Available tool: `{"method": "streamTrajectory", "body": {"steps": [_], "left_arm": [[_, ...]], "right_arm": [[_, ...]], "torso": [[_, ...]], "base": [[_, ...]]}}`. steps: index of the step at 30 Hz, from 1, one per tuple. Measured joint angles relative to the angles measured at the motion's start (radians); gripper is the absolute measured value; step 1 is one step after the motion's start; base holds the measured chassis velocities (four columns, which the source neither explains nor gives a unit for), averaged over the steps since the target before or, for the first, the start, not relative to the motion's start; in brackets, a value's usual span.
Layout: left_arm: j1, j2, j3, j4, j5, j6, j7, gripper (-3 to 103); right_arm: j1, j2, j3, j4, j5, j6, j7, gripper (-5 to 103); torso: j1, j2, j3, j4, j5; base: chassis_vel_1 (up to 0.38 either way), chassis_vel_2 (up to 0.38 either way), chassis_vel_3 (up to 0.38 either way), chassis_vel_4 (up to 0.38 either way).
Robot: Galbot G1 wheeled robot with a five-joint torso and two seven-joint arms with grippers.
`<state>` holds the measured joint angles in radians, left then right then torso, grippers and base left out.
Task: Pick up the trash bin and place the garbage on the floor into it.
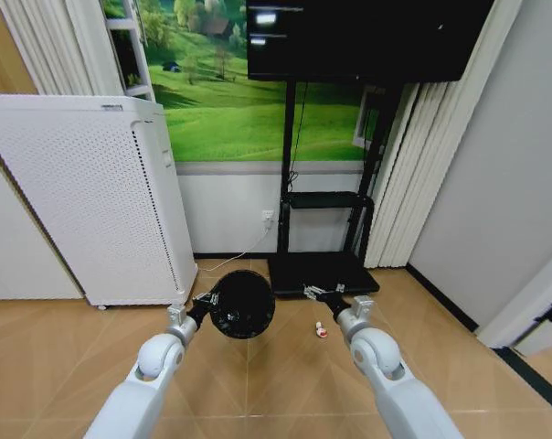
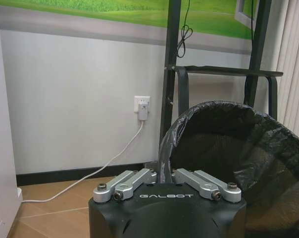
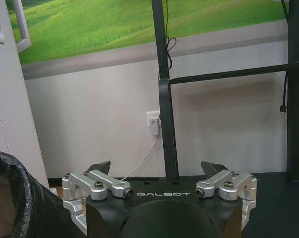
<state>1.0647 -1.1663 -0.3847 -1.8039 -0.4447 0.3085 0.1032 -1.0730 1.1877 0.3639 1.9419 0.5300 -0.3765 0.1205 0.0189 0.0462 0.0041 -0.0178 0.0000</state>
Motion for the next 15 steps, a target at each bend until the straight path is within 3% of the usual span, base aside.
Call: {"method": "streamTrajectory", "body": {"steps": [15], "left_arm": [[0.014,0.013,-0.019,-0.001,-0.003,-0.003,0.013,4]], "right_arm": [[0.008,0.008,-0.004,-0.019,0.001,0.0,-0.002,100]], "torso": [[0.0,0.0,0.0,0.0002,0.0]], "base": [[-0.089,-0.097,0.097,0.1]]}}
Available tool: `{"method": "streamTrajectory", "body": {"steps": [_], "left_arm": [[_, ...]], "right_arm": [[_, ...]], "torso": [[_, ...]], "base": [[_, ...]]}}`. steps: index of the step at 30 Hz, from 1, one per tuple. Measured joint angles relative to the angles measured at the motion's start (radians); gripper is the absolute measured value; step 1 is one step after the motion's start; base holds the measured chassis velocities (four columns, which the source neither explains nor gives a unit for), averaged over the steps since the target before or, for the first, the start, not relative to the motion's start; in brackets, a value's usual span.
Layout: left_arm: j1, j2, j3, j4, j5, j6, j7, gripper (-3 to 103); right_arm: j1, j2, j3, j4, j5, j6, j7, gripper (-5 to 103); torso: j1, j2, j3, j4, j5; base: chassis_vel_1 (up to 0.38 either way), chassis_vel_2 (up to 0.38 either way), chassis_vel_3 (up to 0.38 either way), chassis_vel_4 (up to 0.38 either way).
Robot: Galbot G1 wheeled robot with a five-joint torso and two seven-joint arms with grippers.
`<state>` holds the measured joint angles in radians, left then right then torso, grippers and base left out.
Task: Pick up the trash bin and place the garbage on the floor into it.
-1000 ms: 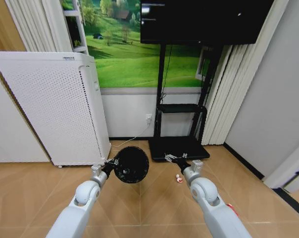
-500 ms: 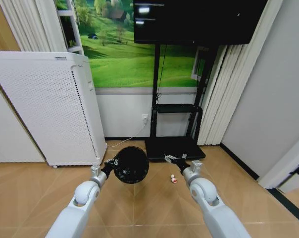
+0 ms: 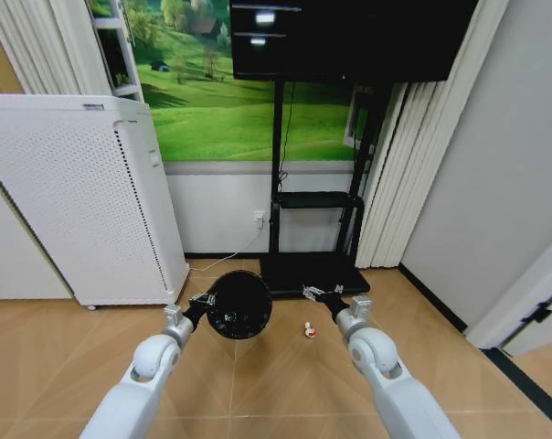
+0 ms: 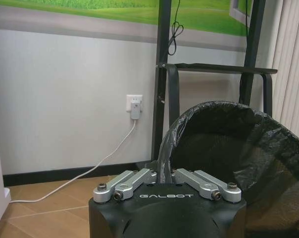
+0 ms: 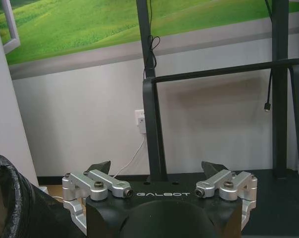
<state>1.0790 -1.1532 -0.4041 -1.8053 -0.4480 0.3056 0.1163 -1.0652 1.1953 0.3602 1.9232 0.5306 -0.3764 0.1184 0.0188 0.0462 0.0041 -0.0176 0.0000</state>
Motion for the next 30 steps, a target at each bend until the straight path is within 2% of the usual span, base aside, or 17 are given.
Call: {"method": "streamTrajectory", "body": {"steps": [4,10,14,20,25,30], "left_arm": [[0.006,-0.002,-0.003,0.0,0.001,-0.001,0.003,4],[0.007,-0.005,-0.011,0.0,0.001,-0.002,0.003,4],[0.01,-0.016,-0.03,0.001,0.001,0.002,-0.025,4],[0.035,-0.031,-0.15,-0.006,-0.011,0.014,-0.054,4],[0.062,-0.013,-0.267,-0.019,-0.038,0.014,-0.064,4],[0.073,-0.011,-0.287,-0.026,-0.043,0.01,-0.072,4]], "right_arm": [[0.0,0.001,-0.001,-0.003,0.0,0.0,0.0,100],[0.002,0.007,-0.006,-0.008,-0.002,0.0,-0.002,100],[-0.002,0.023,-0.017,-0.02,-0.032,0.027,-0.003,100],[-0.011,0.038,-0.016,-0.048,-0.042,0.043,-0.008,100],[-0.01,0.039,-0.011,-0.084,-0.051,0.047,-0.024,100],[-0.016,0.052,-0.017,-0.127,-0.085,0.039,-0.042,100]], "torso": [[0.0,0.0,0.0,-0.0005,0.0],[0.0,0.0,0.0,0.0,0.0001],[0.0,0.0,0.0,-0.0003,0.0001],[0.0,0.0,0.0,-0.0001,-0.0001],[0.0,0.0,0.0,0.0008,-0.0002],[0.0,0.0,0.0,-0.0003,0.0]], "base": [[-0.116,-0.12,0.12,0.109],[-0.114,-0.119,0.114,0.116],[-0.106,-0.104,0.084,0.111],[-0.019,-0.027,0.023,0.027],[0.012,0.0,-0.002,-0.005],[0.0,0.0,0.0,0.0]]}}
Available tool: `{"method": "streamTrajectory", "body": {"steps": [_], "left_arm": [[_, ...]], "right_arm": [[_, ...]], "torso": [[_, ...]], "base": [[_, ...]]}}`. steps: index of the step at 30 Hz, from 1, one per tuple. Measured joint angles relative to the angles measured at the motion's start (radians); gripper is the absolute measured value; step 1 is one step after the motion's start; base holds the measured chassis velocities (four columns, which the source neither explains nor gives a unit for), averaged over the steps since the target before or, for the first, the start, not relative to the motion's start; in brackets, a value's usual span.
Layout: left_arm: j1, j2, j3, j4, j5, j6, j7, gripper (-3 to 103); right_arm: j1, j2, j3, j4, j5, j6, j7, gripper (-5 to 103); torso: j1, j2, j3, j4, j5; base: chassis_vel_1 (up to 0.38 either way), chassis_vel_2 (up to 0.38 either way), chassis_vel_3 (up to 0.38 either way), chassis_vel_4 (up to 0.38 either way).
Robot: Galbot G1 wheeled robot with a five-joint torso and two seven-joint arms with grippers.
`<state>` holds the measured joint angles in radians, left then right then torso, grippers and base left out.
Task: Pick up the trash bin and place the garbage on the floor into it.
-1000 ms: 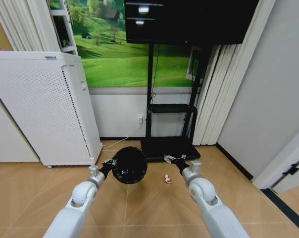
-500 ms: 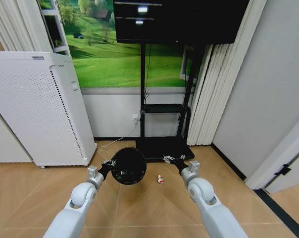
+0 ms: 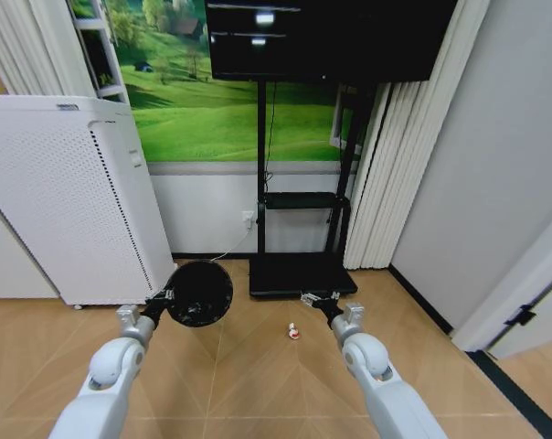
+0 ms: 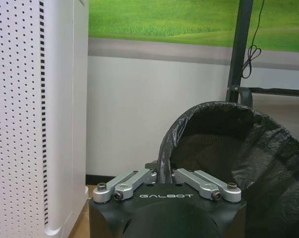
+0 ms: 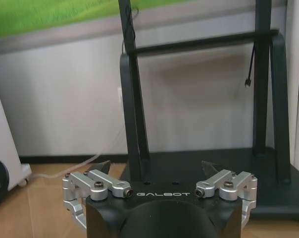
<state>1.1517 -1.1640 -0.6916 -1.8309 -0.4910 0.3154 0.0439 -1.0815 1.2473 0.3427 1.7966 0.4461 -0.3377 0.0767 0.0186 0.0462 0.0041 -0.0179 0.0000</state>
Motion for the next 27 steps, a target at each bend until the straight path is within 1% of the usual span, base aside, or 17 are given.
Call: {"method": "streamTrajectory", "body": {"steps": [3,5,6,8,9,11,15,16,17,18,20,21,22,23,26,27], "left_arm": [[0.007,-0.005,-0.003,-0.006,0.004,-0.002,-0.012,4],[0.002,-0.015,-0.012,0.001,0.012,-0.008,-0.033,4],[0.002,-0.015,-0.012,0.001,0.012,-0.008,-0.033,4],[-0.02,-0.014,-0.014,0.021,-0.012,-0.019,-0.044,4],[-0.02,-0.014,-0.014,0.021,-0.012,-0.019,-0.044,4],[-0.054,0.006,-0.003,0.03,-0.045,-0.023,-0.042,4],[-0.088,0.03,0.019,0.027,-0.072,-0.023,-0.038,4],[-0.109,0.045,0.037,0.019,-0.09,-0.022,-0.037,4],[-0.151,0.08,0.081,-0.005,-0.123,-0.006,-0.038,4],[-0.151,0.08,0.081,-0.005,-0.123,-0.006,-0.038,4],[-0.165,0.107,0.109,-0.03,-0.144,0.007,-0.038,4],[-0.165,0.107,0.109,-0.03,-0.144,0.007,-0.038,4],[-0.164,0.118,0.117,-0.042,-0.15,0.011,-0.039,4],[-0.164,0.118,0.117,-0.042,-0.15,0.011,-0.039,4],[-0.153,0.133,0.12,-0.069,-0.158,0.014,-0.041,4],[-0.153,0.133,0.12,-0.069,-0.158,0.014,-0.041,4]], "right_arm": [[0.007,0.008,-0.008,-0.05,-0.024,-0.01,-0.018,100],[0.032,0.017,-0.022,-0.135,-0.045,-0.009,-0.038,100],[0.032,0.017,-0.022,-0.135,-0.045,-0.009,-0.038,100],[0.053,0.022,-0.035,-0.199,-0.056,-0.009,-0.055,100],[0.053,0.022,-0.035,-0.199,-0.056,-0.009,-0.055,100],[0.067,0.027,-0.05,-0.261,-0.072,-0.008,-0.082,100],[0.075,0.035,-0.063,-0.307,-0.09,-0.001,-0.102,100],[0.079,0.04,-0.07,-0.332,-0.096,0.0,-0.112,100],[0.095,0.057,-0.09,-0.408,-0.121,0.01,-0.132,100],[0.095,0.057,-0.09,-0.408,-0.121,0.01,-0.132,100],[0.126,0.074,-0.118,-0.497,-0.142,0.029,-0.151,100],[0.126,0.074,-0.118,-0.497,-0.142,0.029,-0.151,100],[0.149,0.089,-0.139,-0.557,-0.144,0.036,-0.158,100],[0.149,0.089,-0.139,-0.557,-0.144,0.036,-0.158,100],[0.237,0.147,-0.184,-0.729,-0.161,0.077,-0.163,100],[0.237,0.147,-0.184,-0.729,-0.161,0.077,-0.163,100]], "torso": [[0.0,0.0,0.0,-0.0002,-0.0001],[0.0,0.0,0.0,0.0002,-0.0001],[0.0,0.0,0.0,0.0002,-0.0001],[0.0,0.0,0.0,0.0006,-0.0003],[0.0,0.0,0.0,0.0006,-0.0003],[0.0,0.0,0.0,0.0006,-0.0003],[0.0,0.0,0.0,0.0,0.0002],[0.0,0.0,0.0,-0.0001,0.0],[0.0,0.0,0.0,-0.0003,0.0001],[0.0,0.0,0.0,-0.0003,0.0001],[0.0,0.0,0.0,-0.0001,-0.0001],[0.0,0.0,0.0,-0.0001,-0.0001],[0.0,0.0,0.0,0.0003,-0.0002],[0.0,0.0,0.0,0.0003,-0.0002],[0.0,0.0,0.0,0.0004,-0.0001],[0.0,0.0,0.0,0.0004,-0.0001]], "base": [[0.0,0.0,0.0,0.0],[0.0,0.0,0.0,0.0],[0.0,0.0,0.0,0.0],[0.0,0.0,0.0,0.0],[0.0,0.0,0.0,0.0],[0.0,0.0,0.0,0.0],[0.0,0.0,0.0,0.0],[0.0,0.0,0.0,0.0],[0.0,0.0,0.0,0.0],[0.0,0.0,0.0,0.0],[0.0,0.0,0.0,0.0],[0.0,0.0,0.0,0.0],[0.0,0.0,0.0,0.0],[0.0,0.0,0.0,0.0],[0.0,0.0,0.0,0.0],[0.0,0.0,0.0,0.0]]}}
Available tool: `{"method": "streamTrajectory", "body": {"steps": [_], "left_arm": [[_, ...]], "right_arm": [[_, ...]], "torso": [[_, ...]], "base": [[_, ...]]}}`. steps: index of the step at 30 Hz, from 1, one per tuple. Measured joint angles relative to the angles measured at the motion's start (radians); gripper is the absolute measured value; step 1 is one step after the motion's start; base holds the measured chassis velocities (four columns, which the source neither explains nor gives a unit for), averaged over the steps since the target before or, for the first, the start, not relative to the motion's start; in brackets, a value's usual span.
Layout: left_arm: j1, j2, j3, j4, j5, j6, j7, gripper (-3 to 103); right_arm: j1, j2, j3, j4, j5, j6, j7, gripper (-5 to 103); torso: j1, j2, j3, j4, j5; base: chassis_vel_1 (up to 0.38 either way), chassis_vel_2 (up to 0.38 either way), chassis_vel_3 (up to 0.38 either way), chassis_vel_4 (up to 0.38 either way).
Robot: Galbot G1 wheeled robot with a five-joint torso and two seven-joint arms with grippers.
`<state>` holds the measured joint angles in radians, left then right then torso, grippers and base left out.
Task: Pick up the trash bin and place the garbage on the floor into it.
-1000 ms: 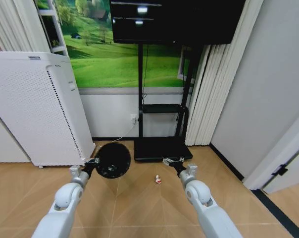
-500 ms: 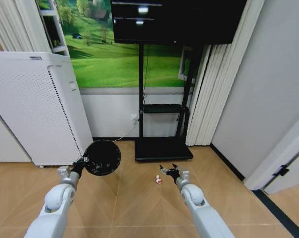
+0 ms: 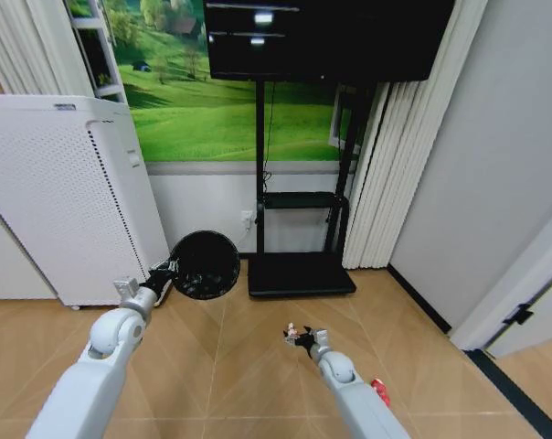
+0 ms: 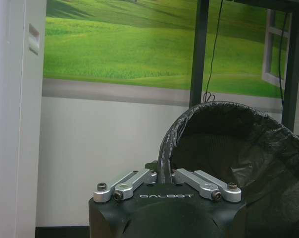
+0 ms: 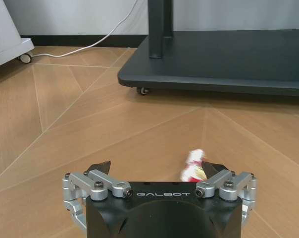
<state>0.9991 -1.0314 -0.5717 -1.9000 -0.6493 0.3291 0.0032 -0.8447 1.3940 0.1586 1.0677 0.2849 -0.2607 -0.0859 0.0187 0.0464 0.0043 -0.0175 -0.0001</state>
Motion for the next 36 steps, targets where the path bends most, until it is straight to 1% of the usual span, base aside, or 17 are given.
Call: {"method": "streamTrajectory", "body": {"steps": [2,3,5,6,8,9,11,12,17,20,22,24,25,28,29,32,36], "left_arm": [[0.009,0.006,-0.001,-0.014,-0.002,0.001,-0.002,4],[0.009,0.006,-0.001,-0.014,-0.002,0.001,-0.002,4],[0.019,0.012,-0.004,-0.029,-0.006,0.003,-0.003,4],[0.019,0.012,-0.004,-0.029,-0.006,0.003,-0.003,4],[0.029,0.021,-0.008,-0.042,-0.011,0.005,-0.005,4],[0.029,0.021,-0.008,-0.042,-0.011,0.005,-0.005,4],[0.033,0.026,-0.011,-0.048,-0.014,0.006,-0.005,4],[0.033,0.026,-0.011,-0.048,-0.014,0.006,-0.005,4],[0.039,0.027,-0.007,-0.054,-0.019,0.007,0.01,4],[0.049,0.026,-0.004,-0.065,-0.019,0.008,0.015,4],[0.054,0.025,-0.004,-0.071,-0.019,0.009,0.016,4],[0.065,0.024,-0.009,-0.083,-0.021,0.011,0.016,4],[0.065,0.024,-0.009,-0.083,-0.021,0.011,0.016,4],[0.089,0.017,-0.023,-0.102,-0.021,0.013,0.019,4],[0.089,0.017,-0.023,-0.102,-0.021,0.013,0.019,4],[0.101,0.007,-0.025,-0.107,-0.011,0.013,0.023,4],[0.099,0.006,-0.022,-0.107,-0.009,0.013,0.023,4]], "right_arm": [[0.074,0.043,-0.02,-0.106,-0.028,0.034,-0.001,100],[0.074,0.043,-0.02,-0.106,-0.028,0.034,-0.001,100],[0.148,0.09,-0.025,-0.211,-0.072,0.069,-0.001,100],[0.148,0.09,-0.025,-0.211,-0.072,0.069,-0.001,100],[0.213,0.133,-0.022,-0.318,-0.109,0.09,0.0,100],[0.213,0.133,-0.022,-0.318,-0.109,0.09,0.0,100],[0.261,0.16,-0.008,-0.408,-0.149,0.108,0.006,100],[0.261,0.16,-0.008,-0.408,-0.149,0.108,0.006,100],[0.326,0.198,0.013,-0.551,-0.172,0.13,0.029,100],[0.337,0.204,0.023,-0.579,-0.178,0.14,0.051,100],[0.331,0.198,0.024,-0.566,-0.17,0.147,0.063,100],[0.296,0.172,0.027,-0.488,-0.14,0.164,0.103,100],[0.296,0.172,0.027,-0.488,-0.14,0.164,0.103,100],[0.161,0.089,0.054,-0.193,-0.11,0.196,0.128,100],[0.161,0.089,0.054,-0.193,-0.11,0.196,0.128,100],[0.054,0.044,0.075,-0.038,-0.109,0.196,0.151,100],[0.022,0.03,0.085,0.009,-0.098,0.183,0.154,100]], "torso": [[0.0,0.0,0.0,-0.0001,0.0],[0.0,0.0,0.0,-0.0001,0.0],[0.0,0.0,0.0,0.0002,-0.0001],[0.0,0.0,0.0,0.0002,-0.0001],[0.0,0.0,0.0,0.0002,0.0],[0.0,0.0,0.0,0.0002,0.0],[0.0,0.0,0.0,-0.0002,-0.0001],[0.0,0.0,0.0,-0.0002,-0.0001],[0.0,0.0,0.0,-0.0003,-0.0001],[0.0,0.0,0.0,-0.0002,0.0],[0.0,0.0,0.0,0.0,0.0001],[0.0,0.0,0.0,0.0,0.0001],[0.0,0.0,0.0,0.0,0.0001],[0.0,0.0,0.0,-0.0005,0.0001],[0.0,0.0,0.0,-0.0005,0.0001],[0.0,0.0,0.0,-0.0006,0.0002],[0.0,0.0,0.0,-0.0003,0.0003]], "base": [[0.0,0.0,0.0,0.0],[0.0,0.0,0.0,0.0],[0.0,0.0,0.0,0.0],[0.0,0.0,0.0,0.0],[0.0,0.0,0.0,0.0],[0.0,0.0,0.0,0.0],[0.0,0.0,0.0,0.0],[0.0,0.0,0.0,0.0],[0.0,0.0,0.0,0.0],[0.0,0.0,0.0,0.0],[0.0,0.0,0.0,0.0],[0.0,0.0,0.0,0.0],[0.0,0.0,0.0,0.0],[0.0,0.0,0.0,0.0],[0.0,0.0,0.0,0.0],[0.0,0.0,0.0,0.0],[0.0,0.0,0.0,0.0]]}}
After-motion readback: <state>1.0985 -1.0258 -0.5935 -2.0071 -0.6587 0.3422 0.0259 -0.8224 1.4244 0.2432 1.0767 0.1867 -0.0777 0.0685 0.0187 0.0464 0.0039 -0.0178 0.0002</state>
